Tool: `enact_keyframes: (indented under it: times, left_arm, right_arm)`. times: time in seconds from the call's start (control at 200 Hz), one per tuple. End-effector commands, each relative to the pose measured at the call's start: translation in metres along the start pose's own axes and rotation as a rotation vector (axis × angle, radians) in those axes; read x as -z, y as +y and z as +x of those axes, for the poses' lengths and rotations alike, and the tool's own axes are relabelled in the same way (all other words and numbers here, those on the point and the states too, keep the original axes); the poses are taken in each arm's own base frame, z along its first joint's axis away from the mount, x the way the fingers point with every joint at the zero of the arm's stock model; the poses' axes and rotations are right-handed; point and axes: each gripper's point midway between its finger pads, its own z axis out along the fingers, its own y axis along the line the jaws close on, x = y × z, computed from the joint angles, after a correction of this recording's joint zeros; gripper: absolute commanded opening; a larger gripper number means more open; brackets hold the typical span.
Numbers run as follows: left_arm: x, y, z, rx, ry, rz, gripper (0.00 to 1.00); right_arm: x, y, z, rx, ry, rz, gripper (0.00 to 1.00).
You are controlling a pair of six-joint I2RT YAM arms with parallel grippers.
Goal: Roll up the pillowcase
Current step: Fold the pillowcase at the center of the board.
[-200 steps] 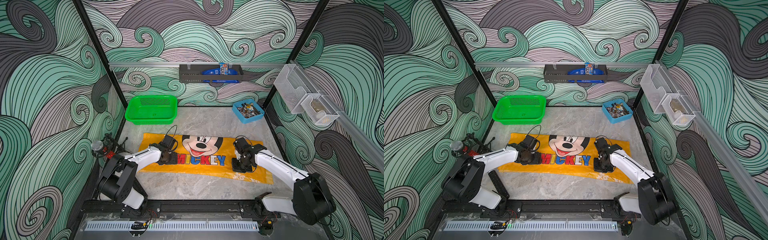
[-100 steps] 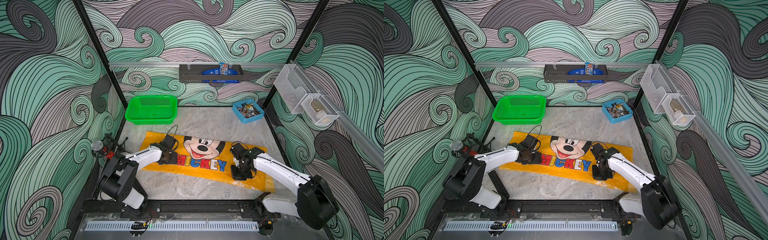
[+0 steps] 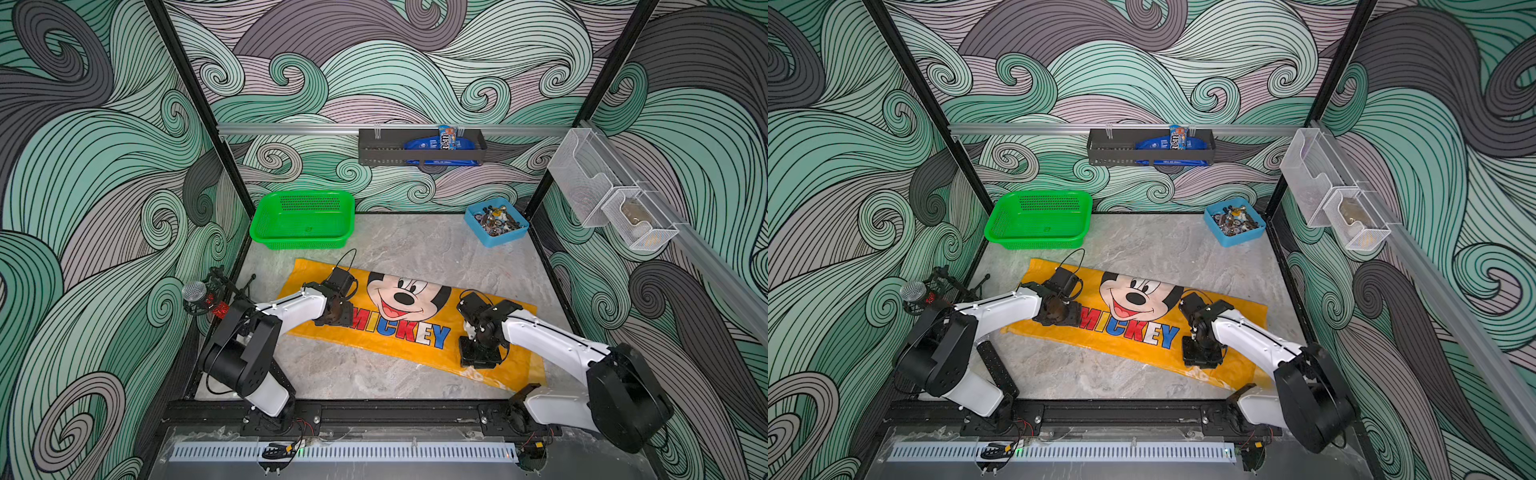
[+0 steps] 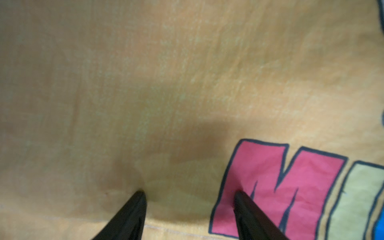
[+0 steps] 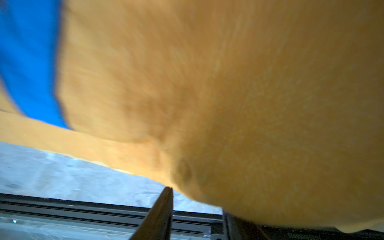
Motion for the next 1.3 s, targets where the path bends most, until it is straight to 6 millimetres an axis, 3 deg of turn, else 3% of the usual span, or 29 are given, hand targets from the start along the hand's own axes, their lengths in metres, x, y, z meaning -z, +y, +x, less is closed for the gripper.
enact_keyframes:
  times: [0.0,0.13,0.215,0.425,0.565,0.77,0.976,1.091,1.171,1.296]
  left_arm:
    - [0.025,0.0,-0.025,-0.014,-0.058,-0.017,0.7]
    - [0.056,-0.036,-0.057,-0.048,-0.181,0.132,0.7]
    - [0.067,-0.064,-0.066,-0.076,-0.227,0.251,0.7]
    - [0.049,-0.097,-0.048,-0.122,-0.2,0.344,0.69]
    - [0.029,-0.092,-0.039,-0.111,-0.169,0.315,0.69]
    - [0.007,-0.081,-0.029,-0.105,-0.136,0.258,0.69]
    - [-0.014,-0.051,-0.027,-0.067,-0.105,0.169,0.69]
    - [-0.013,-0.037,-0.042,-0.037,-0.133,0.15,0.69]
    - [-0.008,-0.034,-0.057,-0.03,-0.163,0.146,0.69]
    - [0.004,-0.034,-0.08,-0.017,-0.205,0.143,0.69]
  right_arm:
    - [0.033,-0.003,-0.027,0.002,-0.124,0.032,0.53]
    - [0.048,-0.03,-0.043,-0.084,-0.18,0.046,0.53]
    - [0.047,-0.051,-0.049,-0.121,-0.172,0.059,0.54]
    - [0.028,-0.068,-0.065,-0.166,-0.163,0.07,0.53]
    - [0.028,-0.071,-0.099,-0.211,-0.207,0.062,0.52]
    - [0.002,-0.071,-0.138,-0.194,-0.206,0.07,0.53]
    - [-0.01,-0.068,-0.183,-0.165,-0.224,0.088,0.54]
    - [-0.018,-0.059,-0.22,-0.153,-0.251,0.076,0.54]
    - [-0.02,-0.043,-0.253,-0.125,-0.281,0.054,0.55]
    - [0.0,-0.015,-0.297,-0.069,-0.363,0.013,0.57]
